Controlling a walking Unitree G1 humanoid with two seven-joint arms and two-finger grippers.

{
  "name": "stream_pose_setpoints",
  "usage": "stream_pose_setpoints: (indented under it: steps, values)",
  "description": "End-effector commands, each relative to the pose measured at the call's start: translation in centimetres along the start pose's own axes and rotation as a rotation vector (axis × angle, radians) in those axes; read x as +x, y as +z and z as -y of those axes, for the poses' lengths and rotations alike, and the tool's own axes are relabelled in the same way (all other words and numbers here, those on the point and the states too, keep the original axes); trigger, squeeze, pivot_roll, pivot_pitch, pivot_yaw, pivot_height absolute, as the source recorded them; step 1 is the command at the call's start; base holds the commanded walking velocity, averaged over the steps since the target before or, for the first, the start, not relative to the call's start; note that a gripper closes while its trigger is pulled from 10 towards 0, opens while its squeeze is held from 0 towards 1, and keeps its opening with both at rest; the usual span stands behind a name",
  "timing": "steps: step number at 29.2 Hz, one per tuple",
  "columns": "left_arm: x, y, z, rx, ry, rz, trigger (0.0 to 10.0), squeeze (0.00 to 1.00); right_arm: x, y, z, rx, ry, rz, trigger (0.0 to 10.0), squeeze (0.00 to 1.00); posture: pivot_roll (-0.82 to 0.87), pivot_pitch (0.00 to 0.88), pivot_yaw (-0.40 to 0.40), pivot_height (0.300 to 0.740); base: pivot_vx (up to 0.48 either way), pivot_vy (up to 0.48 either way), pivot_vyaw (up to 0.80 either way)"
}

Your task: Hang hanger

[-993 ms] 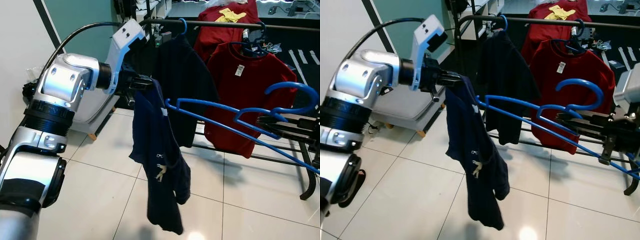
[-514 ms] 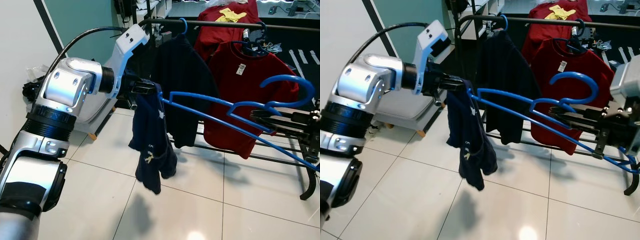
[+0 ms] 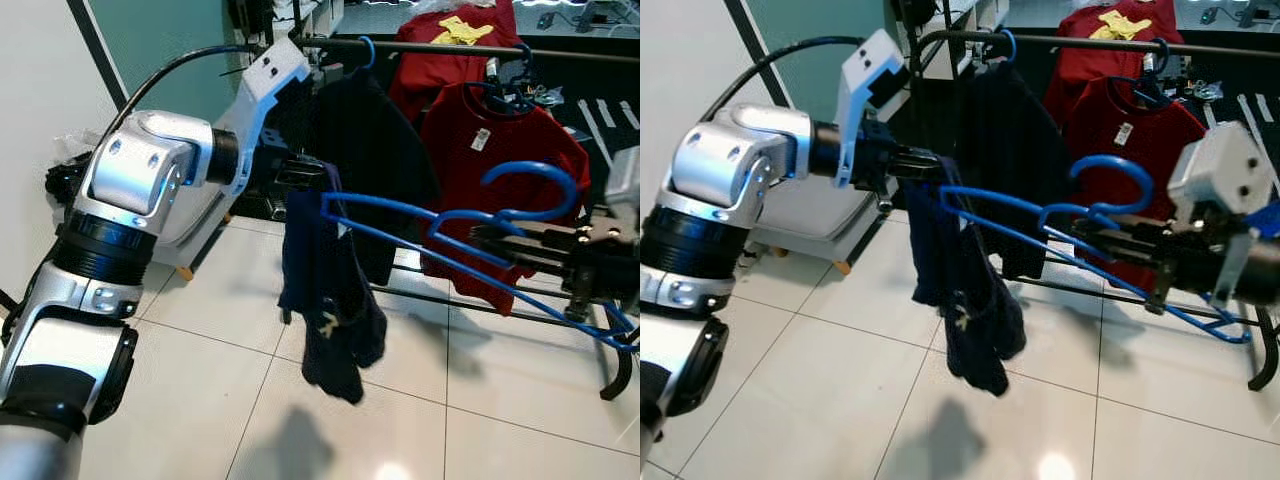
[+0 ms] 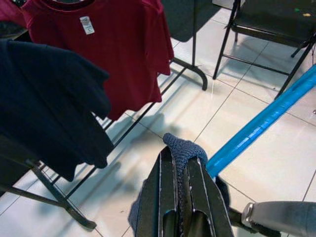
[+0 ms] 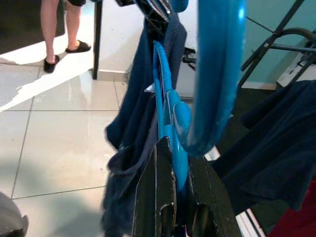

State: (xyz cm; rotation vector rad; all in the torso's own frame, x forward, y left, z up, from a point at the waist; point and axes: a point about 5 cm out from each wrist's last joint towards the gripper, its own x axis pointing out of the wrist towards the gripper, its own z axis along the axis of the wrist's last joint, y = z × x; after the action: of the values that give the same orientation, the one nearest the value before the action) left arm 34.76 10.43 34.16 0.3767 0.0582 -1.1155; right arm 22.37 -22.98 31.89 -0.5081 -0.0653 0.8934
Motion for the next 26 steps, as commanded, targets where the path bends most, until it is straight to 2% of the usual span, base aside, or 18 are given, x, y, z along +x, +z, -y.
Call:
stream_pose_setpoints:
  steps: [1, 5, 8, 9, 10, 11, 13, 15, 16, 17, 20, 24, 26]
  values:
    - [-0.5, 1.1, 0.2, 0.021, -0.002, 0.036, 10.0, 0.0, 0.3, 0.2, -0.1, -0.016, 0.003, 0.013, 10.0, 0.0, 0.0, 0.092, 0.08, 0.74, 0.0, 0.0, 0.0]
    - [-0.5, 1.7, 0.7, 0.039, -0.033, 0.072, 10.0, 0.0, 0.4, 0.2, -0.1, -0.016, 0.006, 0.01, 10.0, 0.0, 0.0, 0.093, 0.078, 0.74, 0.0, 0.0, 0.0]
    - [-0.3, 2.6, 2.2, 0.095, -0.116, 0.138, 10.0, 0.0, 1.0, -0.2, -0.3, -0.005, 0.017, 0.013, 10.0, 0.0, 0.0, 0.093, 0.076, 0.74, 0.0, 0.0, 0.0]
    - [-0.3, 2.6, 2.2, 0.095, -0.116, 0.138, 10.0, 0.0, 1.0, -0.2, -0.3, -0.005, 0.017, 0.013, 10.0, 0.0, 0.0, 0.093, 0.076, 0.74, 0.0, 0.0, 0.0]
    - [0.0, 2.9, 3.3, 0.169, -0.176, 0.176, 10.0, 0.0, 2.0, -0.3, -0.8, 0.008, 0.029, 0.04, 10.0, 0.0, 0.0, 0.091, 0.076, 0.74, 0.0, 0.0, 0.0]
    - [0.0, 2.9, 3.3, 0.169, -0.176, 0.176, 10.0, 0.0, 2.0, -0.3, -0.8, 0.008, 0.029, 0.04, 10.0, 0.0, 0.0, 0.091, 0.076, 0.74, 0.0, 0.0, 0.0]
    - [0.2, 3.3, 4.5, 0.227, -0.253, 0.227, 10.0, 0.0, 3.1, -0.4, -1.4, 0.019, 0.054, 0.063, 10.0, 0.0, 0.0, 0.09, 0.077, 0.74, 0.0, 0.0, 0.0]
    - [0.3, 3.5, 5.1, 0.239, -0.294, 0.252, 10.0, 0.0, 3.7, -0.5, -1.6, 0.024, 0.058, 0.075, 10.0, 0.0, 0.0, 0.09, 0.077, 0.74, 0.0, 0.0, 0.0]
    - [0.4, 3.7, 5.7, 0.236, -0.333, 0.274, 10.0, 0.0, 4.4, -0.6, -1.6, 0.018, 0.04, 0.088, 10.0, 0.0, 0.0, 0.089, 0.079, 0.74, 0.0, 0.0, 0.0]
    - [0.4, 3.7, 5.7, 0.236, -0.333, 0.274, 10.0, 0.0, 4.4, -0.6, -1.6, 0.018, 0.04, 0.088, 10.0, 0.0, 0.0, 0.089, 0.079, 0.74, 0.0, 0.0, 0.0]
    - [0.9, 4.0, 6.6, 0.207, -0.378, 0.307, 10.0, 0.0, 6.4, 0.1, -0.9, 0.016, -0.068, 0.164, 10.0, 0.0, -0.01, 0.086, 0.082, 0.74, 0.0, 0.0, 0.0]
    - [1.1, 4.2, 6.6, 0.169, -0.369, 0.336, 10.0, 0.0, 7.2, 0.4, -0.4, 0.029, -0.135, 0.205, 10.0, 0.0, -0.01, 0.085, 0.082, 0.74, 0.0, 0.0, 0.0]
    - [1.1, 4.5, 6.5, 0.14, -0.363, 0.384, 10.0, 0.0, 7.7, 0.4, 0.0, 0.06, -0.212, 0.237, 10.0, 0.0, 0.0, 0.085, 0.082, 0.74, 0.0, 0.0, 0.0]
